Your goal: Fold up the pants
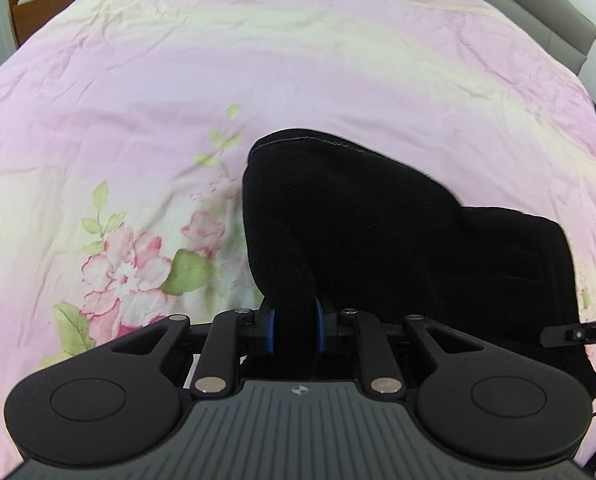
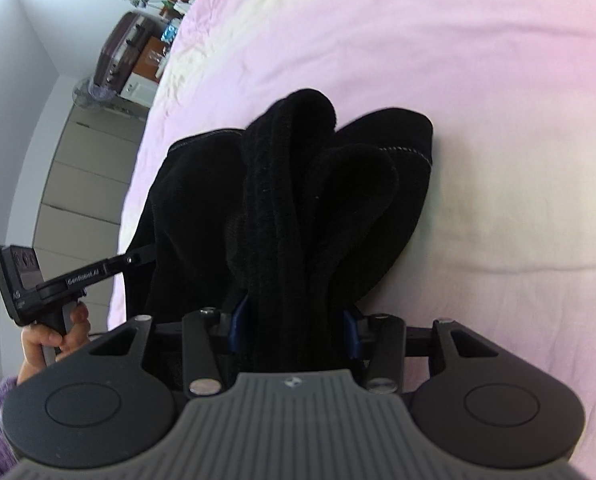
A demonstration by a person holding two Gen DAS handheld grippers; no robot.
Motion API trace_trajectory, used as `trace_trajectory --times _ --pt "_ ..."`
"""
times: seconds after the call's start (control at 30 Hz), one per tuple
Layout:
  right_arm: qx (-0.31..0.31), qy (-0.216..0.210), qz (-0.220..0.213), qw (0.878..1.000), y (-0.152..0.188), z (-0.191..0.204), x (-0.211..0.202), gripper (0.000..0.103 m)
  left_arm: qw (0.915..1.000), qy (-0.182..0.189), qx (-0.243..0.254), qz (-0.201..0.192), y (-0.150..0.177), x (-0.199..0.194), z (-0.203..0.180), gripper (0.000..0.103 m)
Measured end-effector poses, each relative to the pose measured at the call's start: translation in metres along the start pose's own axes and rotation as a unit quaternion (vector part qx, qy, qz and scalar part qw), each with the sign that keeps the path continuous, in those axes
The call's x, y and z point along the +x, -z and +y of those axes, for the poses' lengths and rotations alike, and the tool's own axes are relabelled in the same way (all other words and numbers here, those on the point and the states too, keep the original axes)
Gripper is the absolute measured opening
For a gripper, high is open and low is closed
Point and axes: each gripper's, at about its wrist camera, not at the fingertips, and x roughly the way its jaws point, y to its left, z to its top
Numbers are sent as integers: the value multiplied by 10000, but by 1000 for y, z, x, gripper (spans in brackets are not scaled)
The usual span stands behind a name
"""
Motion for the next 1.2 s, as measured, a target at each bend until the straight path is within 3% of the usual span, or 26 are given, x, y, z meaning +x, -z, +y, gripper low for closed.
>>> trace_trajectory --times 0.17,0.33,0.4,0.63,0.77,0.97,1.2 --pt "121 148 82 9998 0 -18 23 47 9996 -155 132 201 5 25 4 21" --pt "80 312 -18 9995 0 -17 35 60 9992 -321 73 226 2 22 1 24" --pt "5 440 -8 9990 -5 -9 36 64 9988 -470 25 143 1 13 -2 36" --pt "-798 1239 -260 9887 -13 42 7 69 9950 -926 364 -81 4 -48 -31 38" --pt "-1310 1327 -570 9808 -6 80 -26 69 9900 -1075 842 -367 7 -108 -60 41" --pt "-2275 1255 -1168 9586 29 146 -75 72 9747 -1353 1515 -936 20 -196 -103 47" --pt "-3379 1218 -1936 9130 107 204 -145 78 9500 -1593 1985 -1809 58 -259 -152 52"
